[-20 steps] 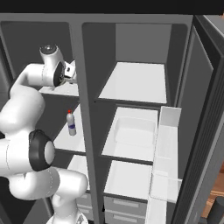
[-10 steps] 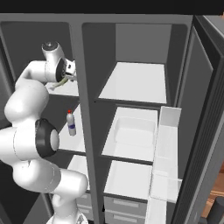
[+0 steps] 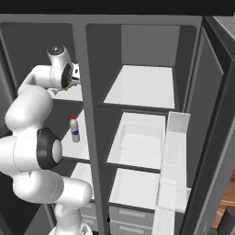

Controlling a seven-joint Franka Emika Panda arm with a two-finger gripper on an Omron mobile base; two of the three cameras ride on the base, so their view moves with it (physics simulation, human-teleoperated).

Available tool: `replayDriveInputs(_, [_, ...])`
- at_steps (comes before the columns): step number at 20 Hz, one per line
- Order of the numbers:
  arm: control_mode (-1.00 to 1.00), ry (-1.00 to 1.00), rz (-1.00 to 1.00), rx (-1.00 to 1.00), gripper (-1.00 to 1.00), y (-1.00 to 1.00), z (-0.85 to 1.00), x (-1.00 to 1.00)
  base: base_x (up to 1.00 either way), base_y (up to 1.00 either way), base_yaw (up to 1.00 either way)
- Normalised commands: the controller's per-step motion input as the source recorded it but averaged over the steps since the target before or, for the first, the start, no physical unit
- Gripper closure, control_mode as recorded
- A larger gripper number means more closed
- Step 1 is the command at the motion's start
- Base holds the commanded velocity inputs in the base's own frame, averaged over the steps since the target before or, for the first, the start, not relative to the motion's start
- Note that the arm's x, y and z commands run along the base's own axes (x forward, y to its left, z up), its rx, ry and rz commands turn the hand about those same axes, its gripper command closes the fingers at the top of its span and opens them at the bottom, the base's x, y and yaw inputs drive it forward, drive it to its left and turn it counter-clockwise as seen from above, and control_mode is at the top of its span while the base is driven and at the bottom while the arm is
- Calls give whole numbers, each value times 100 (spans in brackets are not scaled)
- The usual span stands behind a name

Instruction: Pick up the frozen fish from the freezer, place it on any shelf in the fridge, and close the fridge and freezer doors when done.

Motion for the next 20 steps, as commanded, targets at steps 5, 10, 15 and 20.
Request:
replayDriveInputs(5, [-100,-9,0,0,100,-1,9,-27,0,0,0])
replayDriveInputs(10, [-100,-21,1,0,100,-7,42,-49,0,0,0])
replayDriveInputs(15, [-100,-21,6,0,100,-13,28,-97,0,0,0])
replayDriveInputs(20, [-100,-21,6,0,100,-26,14,-100,0,0,0])
